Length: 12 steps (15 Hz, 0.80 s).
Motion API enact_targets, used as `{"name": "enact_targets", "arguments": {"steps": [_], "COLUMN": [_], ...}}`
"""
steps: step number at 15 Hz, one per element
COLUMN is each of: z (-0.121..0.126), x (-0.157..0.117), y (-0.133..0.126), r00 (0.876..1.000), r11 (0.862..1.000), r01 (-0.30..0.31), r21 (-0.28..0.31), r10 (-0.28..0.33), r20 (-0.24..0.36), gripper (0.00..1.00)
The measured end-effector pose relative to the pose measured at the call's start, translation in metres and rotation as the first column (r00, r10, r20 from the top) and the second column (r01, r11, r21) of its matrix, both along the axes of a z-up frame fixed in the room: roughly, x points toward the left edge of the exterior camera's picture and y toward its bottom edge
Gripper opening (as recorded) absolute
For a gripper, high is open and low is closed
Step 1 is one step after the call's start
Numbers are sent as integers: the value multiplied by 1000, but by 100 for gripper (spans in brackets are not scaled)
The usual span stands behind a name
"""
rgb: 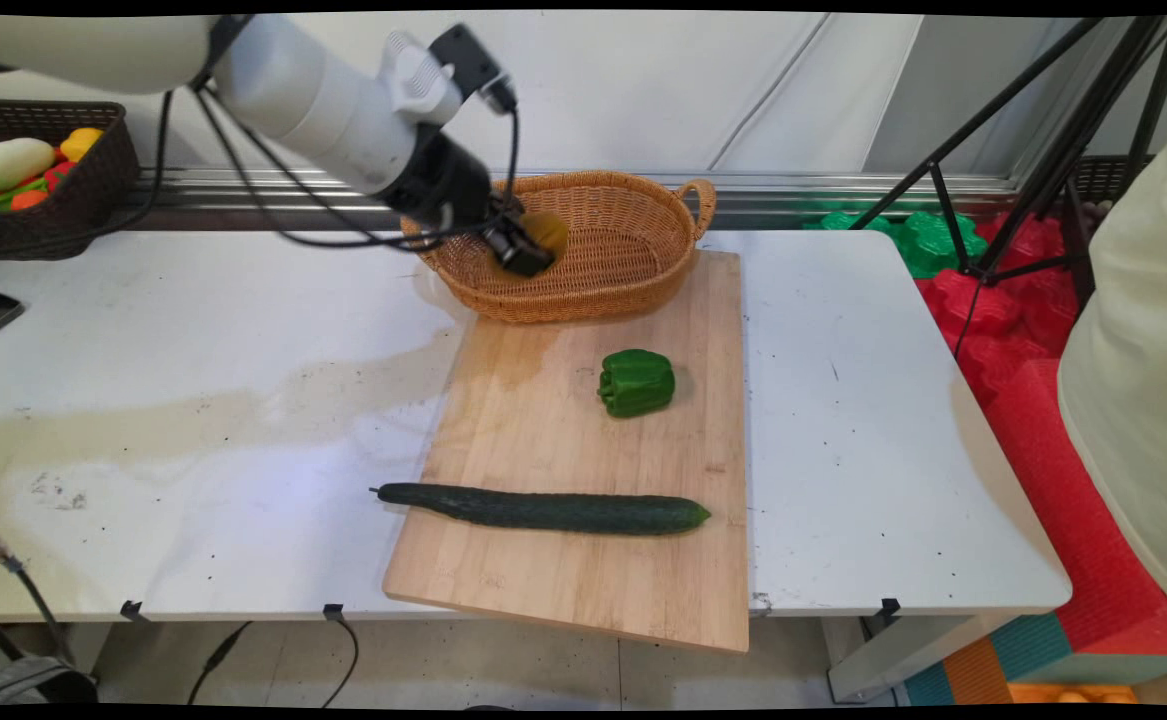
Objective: Place the picked object on the cutting board
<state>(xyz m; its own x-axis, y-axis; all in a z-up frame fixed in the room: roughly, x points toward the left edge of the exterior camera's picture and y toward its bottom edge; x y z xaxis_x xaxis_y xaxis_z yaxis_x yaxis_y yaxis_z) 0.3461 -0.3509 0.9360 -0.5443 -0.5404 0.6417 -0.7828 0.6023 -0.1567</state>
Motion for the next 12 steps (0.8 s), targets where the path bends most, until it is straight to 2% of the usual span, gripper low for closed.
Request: {"name": "enact_targets", "arguments": {"steps": [3,6,12], "z": [-14,-29,-60], "x": [8,12,9], "y": [26,40,41], "r00": [1000,999,995], "r11": [999,997,992], "r01": [17,27,63], "r21": [38,65,107], "r10": [-18,-29,-70], "r20": [15,29,65], "gripper": [0,0,0]}}
